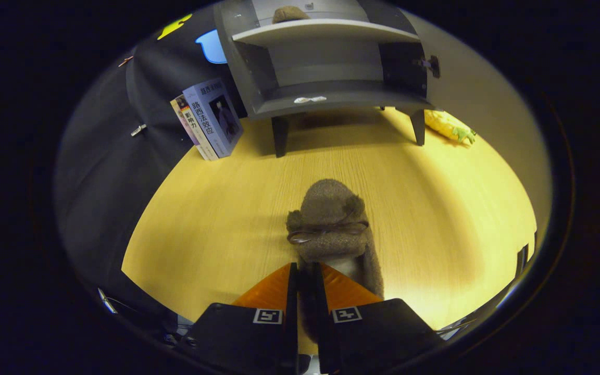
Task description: Open the shoe cabinet door, grab the shoes and put them into the shoe cabinet, then close the shoe cabinet door.
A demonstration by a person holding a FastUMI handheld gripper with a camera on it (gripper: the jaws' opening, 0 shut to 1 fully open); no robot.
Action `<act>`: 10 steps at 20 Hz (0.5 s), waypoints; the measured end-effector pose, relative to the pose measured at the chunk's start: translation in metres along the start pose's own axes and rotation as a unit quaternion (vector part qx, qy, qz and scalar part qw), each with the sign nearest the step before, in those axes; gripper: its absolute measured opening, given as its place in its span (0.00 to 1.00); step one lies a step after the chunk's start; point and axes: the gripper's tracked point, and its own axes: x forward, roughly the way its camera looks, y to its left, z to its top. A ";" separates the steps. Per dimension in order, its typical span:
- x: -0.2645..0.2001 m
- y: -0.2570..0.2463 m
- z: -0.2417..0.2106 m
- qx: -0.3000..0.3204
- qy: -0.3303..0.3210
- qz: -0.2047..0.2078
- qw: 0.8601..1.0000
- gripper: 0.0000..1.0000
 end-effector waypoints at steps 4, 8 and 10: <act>0.020 -0.001 0.005 -0.013 -0.009 -0.007 1.000 0.20; 0.045 -0.003 0.022 -0.019 -0.031 -0.013 0.999 0.24; 0.055 -0.003 0.031 -0.032 -0.041 -0.015 0.999 0.23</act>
